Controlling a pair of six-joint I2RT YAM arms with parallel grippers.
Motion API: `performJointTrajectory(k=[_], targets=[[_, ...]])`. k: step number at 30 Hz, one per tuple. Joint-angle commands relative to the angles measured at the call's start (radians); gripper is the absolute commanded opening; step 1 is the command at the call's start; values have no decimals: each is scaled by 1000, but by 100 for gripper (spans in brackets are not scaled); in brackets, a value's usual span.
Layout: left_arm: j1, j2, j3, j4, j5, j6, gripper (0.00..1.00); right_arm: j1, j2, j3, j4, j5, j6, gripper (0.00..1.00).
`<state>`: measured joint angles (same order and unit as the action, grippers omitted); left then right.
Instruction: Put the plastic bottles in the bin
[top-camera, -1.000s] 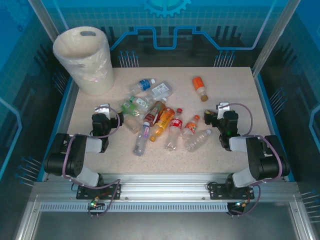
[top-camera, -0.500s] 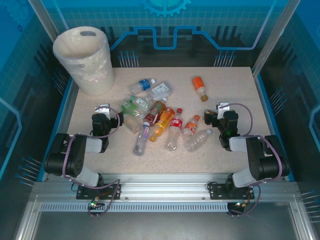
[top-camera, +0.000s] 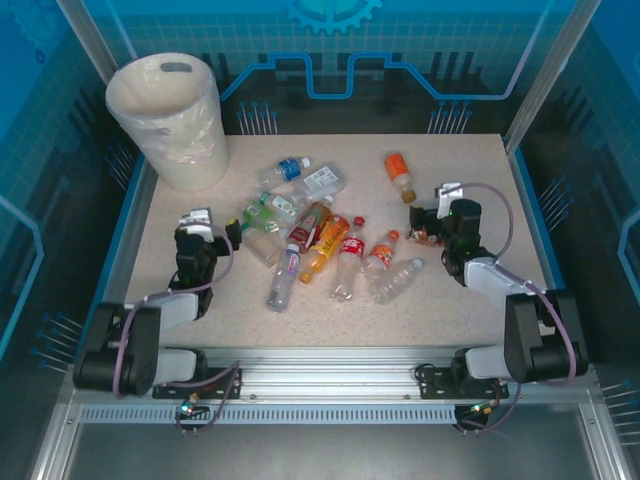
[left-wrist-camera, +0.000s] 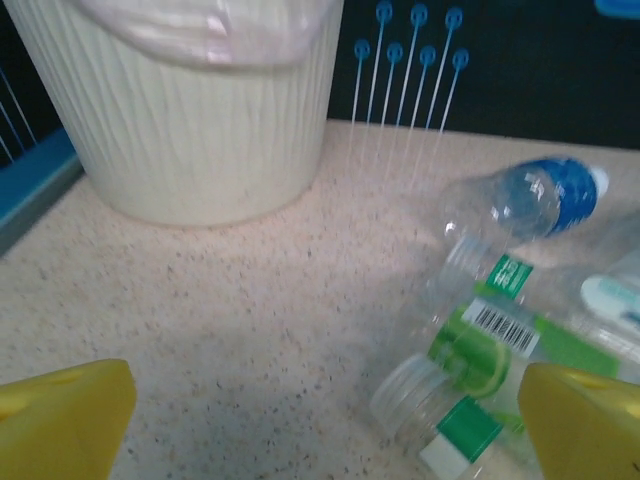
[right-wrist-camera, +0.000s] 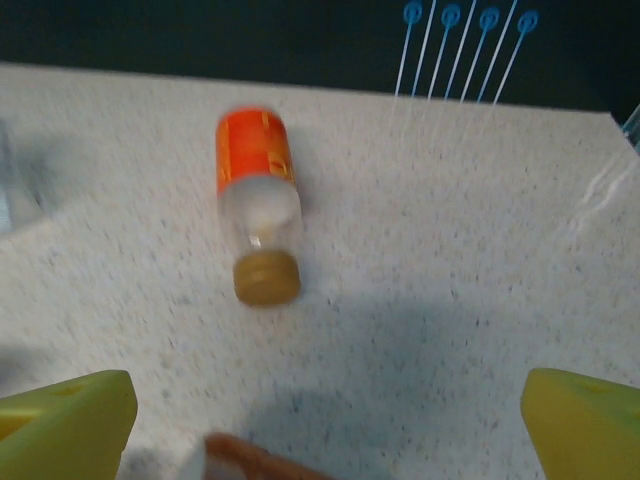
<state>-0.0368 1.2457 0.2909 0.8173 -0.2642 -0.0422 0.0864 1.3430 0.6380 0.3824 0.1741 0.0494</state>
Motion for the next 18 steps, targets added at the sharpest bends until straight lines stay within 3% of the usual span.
performJointTrajectory(k=[1, 6, 9, 11, 14, 18], targets=[[-17, -114, 85, -232, -71, -98, 99, 25, -36, 92, -264, -5, 101, 100], [-95, -137, 264, -599, -120, -337, 99, 31, -29, 207, -564, 86, 355, 100], [-155, -95, 380, -776, -88, -472, 99, 3, -33, 225, -652, 21, 375, 100], [-188, -66, 440, -852, -53, -537, 99, -15, -46, 225, -669, -29, 278, 100], [-202, -24, 507, -928, 38, -605, 99, -53, -36, 236, -727, -162, -8, 100], [-202, 43, 553, -921, 177, -651, 99, -100, 43, 308, -776, -175, -154, 100]])
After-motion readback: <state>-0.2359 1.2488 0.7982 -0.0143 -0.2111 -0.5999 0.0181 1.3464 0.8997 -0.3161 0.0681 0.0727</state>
